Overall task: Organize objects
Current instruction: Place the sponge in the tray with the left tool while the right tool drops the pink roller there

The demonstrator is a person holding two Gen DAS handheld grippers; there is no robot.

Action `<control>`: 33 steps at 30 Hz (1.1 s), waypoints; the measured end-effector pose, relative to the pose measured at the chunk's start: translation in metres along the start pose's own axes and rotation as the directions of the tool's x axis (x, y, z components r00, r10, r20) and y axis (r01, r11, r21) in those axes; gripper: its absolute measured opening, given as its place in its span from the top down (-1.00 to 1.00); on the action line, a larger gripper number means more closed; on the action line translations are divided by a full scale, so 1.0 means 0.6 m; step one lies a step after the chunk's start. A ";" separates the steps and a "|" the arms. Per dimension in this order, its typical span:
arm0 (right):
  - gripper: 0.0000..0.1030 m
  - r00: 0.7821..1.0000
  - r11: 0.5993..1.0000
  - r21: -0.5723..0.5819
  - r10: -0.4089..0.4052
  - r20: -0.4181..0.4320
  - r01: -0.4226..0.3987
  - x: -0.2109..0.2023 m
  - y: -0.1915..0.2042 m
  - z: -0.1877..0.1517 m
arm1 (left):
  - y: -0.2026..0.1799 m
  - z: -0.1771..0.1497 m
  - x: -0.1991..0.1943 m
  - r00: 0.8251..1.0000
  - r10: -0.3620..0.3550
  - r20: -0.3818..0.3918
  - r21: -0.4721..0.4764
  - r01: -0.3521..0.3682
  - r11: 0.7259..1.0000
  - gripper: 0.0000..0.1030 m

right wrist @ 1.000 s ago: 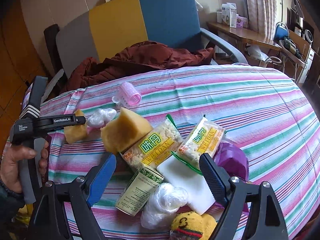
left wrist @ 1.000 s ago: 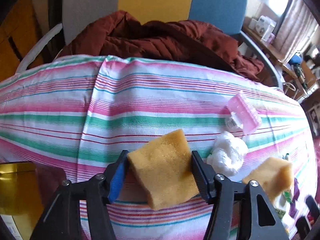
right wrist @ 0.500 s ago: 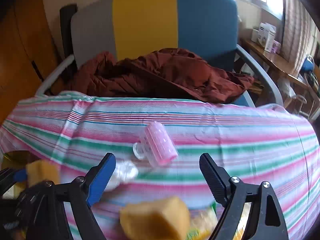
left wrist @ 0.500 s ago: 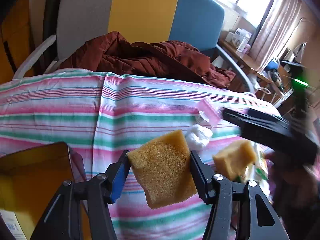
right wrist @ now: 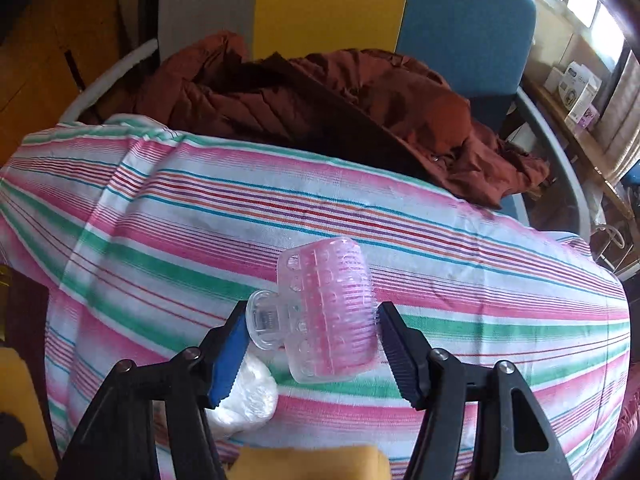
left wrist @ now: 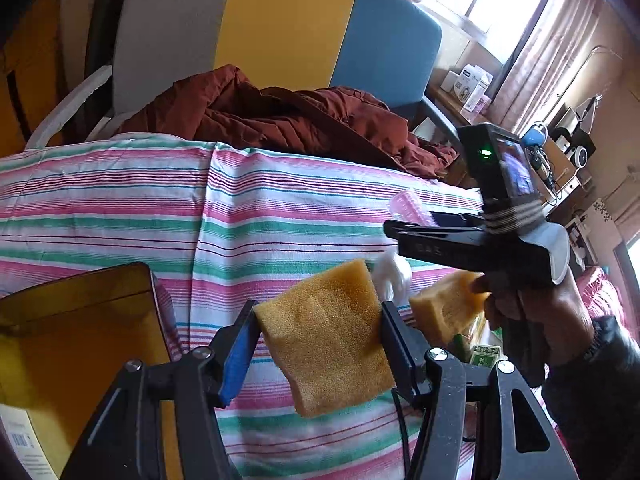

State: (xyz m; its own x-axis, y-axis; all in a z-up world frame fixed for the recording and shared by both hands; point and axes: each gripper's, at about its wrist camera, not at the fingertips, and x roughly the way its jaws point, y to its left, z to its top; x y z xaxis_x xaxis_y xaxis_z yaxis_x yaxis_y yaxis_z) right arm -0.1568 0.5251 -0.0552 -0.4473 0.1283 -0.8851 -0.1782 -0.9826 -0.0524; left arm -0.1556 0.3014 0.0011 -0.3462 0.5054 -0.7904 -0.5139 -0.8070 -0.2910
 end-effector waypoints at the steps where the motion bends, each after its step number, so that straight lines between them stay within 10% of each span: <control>1: -0.24 1.000 1.000 0.006 0.002 0.015 -0.002 -0.013 0.005 0.000 | -0.001 -0.002 -0.005 1.000 -0.001 0.005 0.003 0.001 1.000 -0.17; 12: -0.24 0.974 0.990 -0.001 0.136 0.180 -0.138 -0.170 0.082 -0.060 | 0.031 -0.041 -0.141 0.992 0.015 0.124 0.012 -0.016 1.000 -0.17; 25: -0.24 0.899 0.902 -0.188 0.415 0.140 -0.388 -0.221 0.335 -0.096 | 0.199 -0.190 -0.252 0.986 0.107 0.125 -0.087 -0.097 0.991 -0.19; 33: -0.60 0.936 0.940 -0.089 0.337 0.105 -0.329 -0.163 0.414 -0.056 | 0.221 -0.251 -0.222 0.988 0.138 0.070 -0.086 -0.132 0.988 -0.36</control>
State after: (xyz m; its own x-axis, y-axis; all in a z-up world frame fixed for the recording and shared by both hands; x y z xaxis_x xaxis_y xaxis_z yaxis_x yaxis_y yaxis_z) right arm -0.1277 0.2641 0.0025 -0.5705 -0.1969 -0.7973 0.0571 -0.9780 0.2006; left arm -0.0594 0.0809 -0.0134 -0.4677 0.4093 -0.7834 -0.3945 -0.8898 -0.2294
